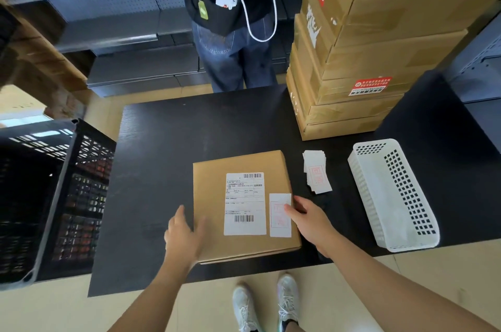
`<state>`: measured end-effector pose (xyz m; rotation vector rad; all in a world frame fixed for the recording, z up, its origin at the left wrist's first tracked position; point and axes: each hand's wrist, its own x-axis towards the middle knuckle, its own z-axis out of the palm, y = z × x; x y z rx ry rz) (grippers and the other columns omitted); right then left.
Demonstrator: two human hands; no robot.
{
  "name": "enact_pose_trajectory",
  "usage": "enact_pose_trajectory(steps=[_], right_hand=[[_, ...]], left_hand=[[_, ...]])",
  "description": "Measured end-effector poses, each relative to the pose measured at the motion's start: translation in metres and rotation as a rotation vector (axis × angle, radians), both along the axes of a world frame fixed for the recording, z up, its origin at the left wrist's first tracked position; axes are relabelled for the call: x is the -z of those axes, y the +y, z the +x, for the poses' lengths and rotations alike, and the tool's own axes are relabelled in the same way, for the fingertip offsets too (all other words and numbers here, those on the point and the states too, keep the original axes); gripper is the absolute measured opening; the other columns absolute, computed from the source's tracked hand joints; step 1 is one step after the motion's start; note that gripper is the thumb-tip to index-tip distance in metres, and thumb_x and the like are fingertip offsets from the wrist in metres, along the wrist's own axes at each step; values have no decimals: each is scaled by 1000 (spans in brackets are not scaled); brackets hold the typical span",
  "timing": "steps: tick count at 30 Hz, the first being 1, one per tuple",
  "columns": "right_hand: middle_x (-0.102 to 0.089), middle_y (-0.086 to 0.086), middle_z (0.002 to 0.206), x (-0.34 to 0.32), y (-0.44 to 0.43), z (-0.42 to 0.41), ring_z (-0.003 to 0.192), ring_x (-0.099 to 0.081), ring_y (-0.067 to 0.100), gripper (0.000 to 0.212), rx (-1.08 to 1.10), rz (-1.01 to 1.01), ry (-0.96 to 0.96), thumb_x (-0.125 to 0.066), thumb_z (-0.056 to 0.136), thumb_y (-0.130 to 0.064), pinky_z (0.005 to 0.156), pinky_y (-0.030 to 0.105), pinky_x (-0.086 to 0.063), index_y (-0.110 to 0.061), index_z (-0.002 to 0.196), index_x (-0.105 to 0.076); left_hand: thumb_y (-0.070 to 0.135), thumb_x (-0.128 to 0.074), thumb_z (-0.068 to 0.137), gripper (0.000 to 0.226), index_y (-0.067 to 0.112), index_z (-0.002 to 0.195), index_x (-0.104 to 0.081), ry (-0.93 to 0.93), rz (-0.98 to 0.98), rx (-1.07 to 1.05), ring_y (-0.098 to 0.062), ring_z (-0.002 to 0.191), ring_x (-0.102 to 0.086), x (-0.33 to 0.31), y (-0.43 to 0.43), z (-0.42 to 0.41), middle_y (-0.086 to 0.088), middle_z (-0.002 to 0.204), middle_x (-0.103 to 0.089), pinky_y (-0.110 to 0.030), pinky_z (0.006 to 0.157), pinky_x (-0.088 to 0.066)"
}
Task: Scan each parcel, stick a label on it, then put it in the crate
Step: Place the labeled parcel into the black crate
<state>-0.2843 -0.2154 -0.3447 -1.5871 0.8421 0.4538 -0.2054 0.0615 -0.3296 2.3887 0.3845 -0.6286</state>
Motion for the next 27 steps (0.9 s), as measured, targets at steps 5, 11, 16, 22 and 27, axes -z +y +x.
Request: enact_pose_trajectory(steps=[5, 11, 16, 22, 27], right_hand=[[-63, -12, 131, 2, 11, -2, 118, -58, 11, 52, 102, 74, 36, -61, 102, -36, 87, 30, -51, -31, 150, -43], [-62, -12, 134, -10, 15, -2, 117, -58, 12, 52, 165, 63, 8, -57, 104, -36, 95, 35, -47, -36, 153, -39], [-62, -18, 130, -51, 16, 8, 115, -60, 7, 50, 221, 17, -115, -56, 104, -38, 107, 41, -49, -41, 151, -41], [-58, -21, 117, -116, 24, 26, 102, -55, -2, 50, 254, 9, -314, -56, 104, -34, 83, 25, -49, -40, 152, -41], [-63, -20, 125, -163, 45, 51, 112, -61, 3, 45, 154, 65, -467, -58, 103, -39, 91, 31, -53, -49, 144, -43]], left_hand=[[37, -56, 101, 28, 32, 127, -49, 115, -351, -149, -5, 92, -63, 3, -1, -4, 14, 107, -64, -22, 66, -49], [34, -56, 102, 21, 37, 122, -57, 41, -509, -153, -9, 96, -69, -3, 0, -6, 16, 111, -69, -23, 72, -52], [38, -57, 100, 32, 43, 132, -57, -49, -593, -142, -9, 106, -66, -34, 0, 4, 18, 123, -66, -29, 85, -54], [39, -57, 100, 30, 46, 129, -55, -195, -684, -202, -4, 109, -63, -90, 1, 14, 20, 128, -61, -26, 84, -50], [31, -56, 102, 24, 48, 119, -59, -366, -717, -294, 2, 101, -65, -141, 23, 8, 23, 115, -67, -23, 79, -49]])
